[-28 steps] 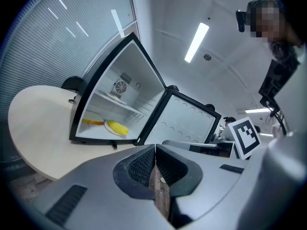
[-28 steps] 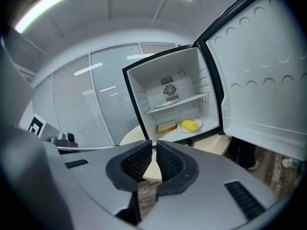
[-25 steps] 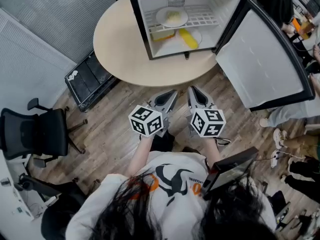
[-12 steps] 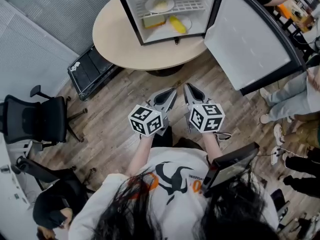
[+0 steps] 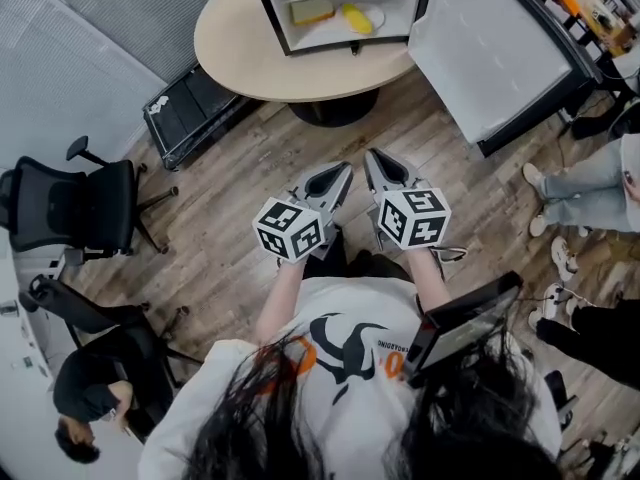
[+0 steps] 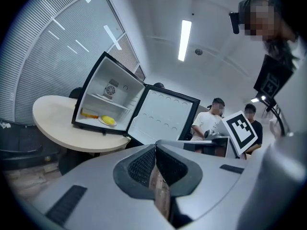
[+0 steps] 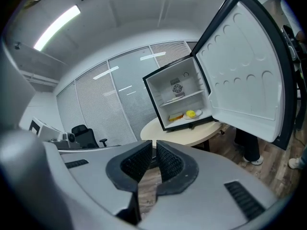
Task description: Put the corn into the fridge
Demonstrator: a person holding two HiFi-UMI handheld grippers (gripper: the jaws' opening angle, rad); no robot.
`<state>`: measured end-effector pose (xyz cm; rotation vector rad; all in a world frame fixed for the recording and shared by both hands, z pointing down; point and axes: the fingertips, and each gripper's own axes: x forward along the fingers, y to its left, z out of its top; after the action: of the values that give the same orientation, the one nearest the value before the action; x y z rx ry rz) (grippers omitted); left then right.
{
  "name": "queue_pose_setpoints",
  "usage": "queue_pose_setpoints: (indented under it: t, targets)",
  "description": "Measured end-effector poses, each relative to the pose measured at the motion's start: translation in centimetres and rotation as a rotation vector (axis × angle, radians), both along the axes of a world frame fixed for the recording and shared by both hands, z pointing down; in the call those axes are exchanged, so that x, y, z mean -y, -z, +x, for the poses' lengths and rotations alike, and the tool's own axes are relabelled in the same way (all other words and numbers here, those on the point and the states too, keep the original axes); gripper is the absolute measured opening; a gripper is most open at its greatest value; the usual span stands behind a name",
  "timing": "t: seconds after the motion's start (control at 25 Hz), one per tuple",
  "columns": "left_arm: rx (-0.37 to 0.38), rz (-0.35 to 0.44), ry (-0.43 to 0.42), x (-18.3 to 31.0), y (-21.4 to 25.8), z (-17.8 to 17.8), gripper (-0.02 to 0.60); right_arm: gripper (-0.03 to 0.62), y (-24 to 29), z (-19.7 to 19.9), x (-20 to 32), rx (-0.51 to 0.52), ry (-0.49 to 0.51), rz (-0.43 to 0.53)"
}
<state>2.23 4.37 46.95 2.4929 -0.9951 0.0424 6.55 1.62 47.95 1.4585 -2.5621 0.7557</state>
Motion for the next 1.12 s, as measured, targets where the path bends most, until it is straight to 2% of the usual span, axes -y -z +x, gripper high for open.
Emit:
queue_pose_setpoints:
  t: [0.44,0.72,1.12]
  targets:
    - [0.000,0.015,0.027,-3.8,0.2,-1.1,0.011,0.037,0.1,-1.2,-3.2,-0.023,0.037,0.007]
    - [-0.002,0.018,0.066,-4.5,0.2,-2.5,0.012,0.037,-0.1,-2.6,-3.9,-0.026,0.080,-0.001]
    - [0.000,0.025,0.073,-4.4,0.3,-2.8,0.012,0.037,-0.3,-3.4,-3.7,-0.036,0.103,-0.002]
